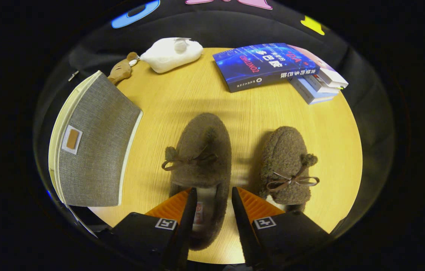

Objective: Open the storage box then place both shoes into the box .Put the left shoe in first, then the right shoe, with the right side of both shoes facing outward in a uniform manner.

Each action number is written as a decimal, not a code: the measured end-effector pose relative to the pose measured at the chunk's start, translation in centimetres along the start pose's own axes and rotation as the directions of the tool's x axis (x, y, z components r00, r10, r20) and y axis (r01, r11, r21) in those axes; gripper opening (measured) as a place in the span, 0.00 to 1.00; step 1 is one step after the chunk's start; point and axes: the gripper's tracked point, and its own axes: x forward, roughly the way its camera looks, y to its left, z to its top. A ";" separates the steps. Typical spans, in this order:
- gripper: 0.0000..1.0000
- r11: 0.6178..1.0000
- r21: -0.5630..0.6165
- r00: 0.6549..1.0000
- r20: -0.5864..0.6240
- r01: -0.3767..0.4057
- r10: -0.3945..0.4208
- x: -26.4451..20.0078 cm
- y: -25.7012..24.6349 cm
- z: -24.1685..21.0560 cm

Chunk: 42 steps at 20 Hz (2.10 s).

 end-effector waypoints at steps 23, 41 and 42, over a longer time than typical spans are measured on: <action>0.05 0.961 0.234 0.986 0.119 -0.145 0.120 -8.5 2.7 4.8; 0.05 0.905 0.227 0.930 0.169 -0.359 0.327 -12.7 25.7 11.9; 0.05 0.908 0.231 0.935 0.152 -0.350 0.321 -11.7 26.6 11.4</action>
